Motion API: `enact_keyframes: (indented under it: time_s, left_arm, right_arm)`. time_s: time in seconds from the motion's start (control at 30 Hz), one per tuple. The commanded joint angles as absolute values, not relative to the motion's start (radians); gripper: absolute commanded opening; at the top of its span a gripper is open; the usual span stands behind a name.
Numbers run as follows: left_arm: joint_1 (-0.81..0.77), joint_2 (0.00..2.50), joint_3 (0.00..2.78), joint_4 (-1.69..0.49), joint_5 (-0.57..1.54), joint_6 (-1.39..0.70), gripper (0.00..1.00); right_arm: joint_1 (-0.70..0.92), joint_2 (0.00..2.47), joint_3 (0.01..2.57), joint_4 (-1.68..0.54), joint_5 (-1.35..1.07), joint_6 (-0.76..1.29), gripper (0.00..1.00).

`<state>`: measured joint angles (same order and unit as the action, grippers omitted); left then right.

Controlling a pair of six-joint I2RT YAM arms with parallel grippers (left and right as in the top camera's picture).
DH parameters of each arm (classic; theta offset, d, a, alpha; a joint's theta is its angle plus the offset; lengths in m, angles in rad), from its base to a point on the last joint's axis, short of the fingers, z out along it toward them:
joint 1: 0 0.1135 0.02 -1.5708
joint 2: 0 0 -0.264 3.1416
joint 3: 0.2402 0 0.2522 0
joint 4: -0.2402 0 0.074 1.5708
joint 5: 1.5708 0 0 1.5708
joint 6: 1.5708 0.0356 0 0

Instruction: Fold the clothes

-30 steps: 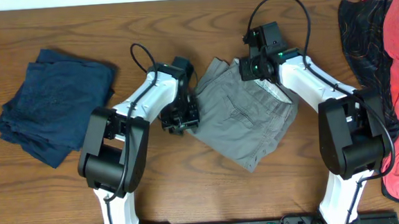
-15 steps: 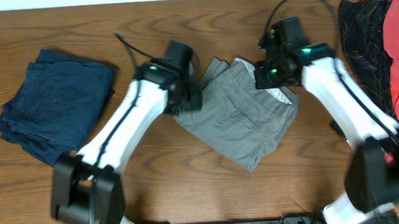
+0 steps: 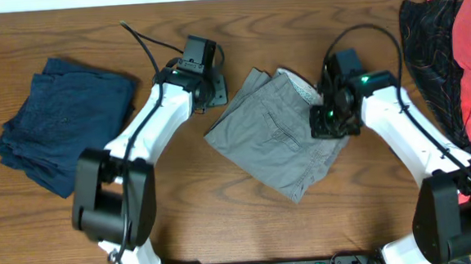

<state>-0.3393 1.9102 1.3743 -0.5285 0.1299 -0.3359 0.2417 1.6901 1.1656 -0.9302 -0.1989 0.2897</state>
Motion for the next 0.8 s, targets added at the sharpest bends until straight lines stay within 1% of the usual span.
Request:
enact_keyframes:
  time_s: [0.0,0.1,0.23,0.3,0.43,0.53,0.57,0.63,0.77]
  left_arm:
    - [-0.319,1.979,1.375,-0.538,0.219,-0.318,0.4]
    - [-0.32,2.014,1.375,-0.594,0.3,-0.318,0.41]
    - [-0.329,2.021,1.367,-0.766,0.381,-0.318,0.41]
    - [-0.335,2.021,1.361,-0.828,0.411,-0.318,0.41]
    - [-0.373,2.021,1.343,-0.929,0.462,-0.318,0.4]
    - [-0.417,2.02,1.34,-1.01,0.465,-0.319,0.31]
    - [-0.433,2.018,1.34,-1.037,0.467,-0.319,0.29]
    - [-0.457,2.008,1.341,-1.073,0.467,-0.326,0.29]
    - [-0.456,1.938,1.346,-1.071,0.451,-0.337,0.3]
  right_arm:
    - [0.237,1.696,1.082,-0.884,-0.19,0.33,0.01]
    - [0.234,1.696,1.013,-0.803,-0.153,0.354,0.01]
    - [0.218,1.696,0.973,-0.692,-0.006,0.396,0.01]
    - [0.2,1.696,0.973,-0.611,0.041,0.394,0.04]
    - [0.169,1.696,0.974,-0.402,0.044,0.333,0.14]
    - [0.164,1.696,0.974,-0.292,0.04,0.331,0.18]
    - [0.164,1.696,0.974,-0.275,0.034,0.323,0.18]
    - [0.165,1.696,0.974,-0.264,0.011,0.313,0.18]
    - [0.165,1.696,0.974,-0.311,-0.008,0.313,0.18]
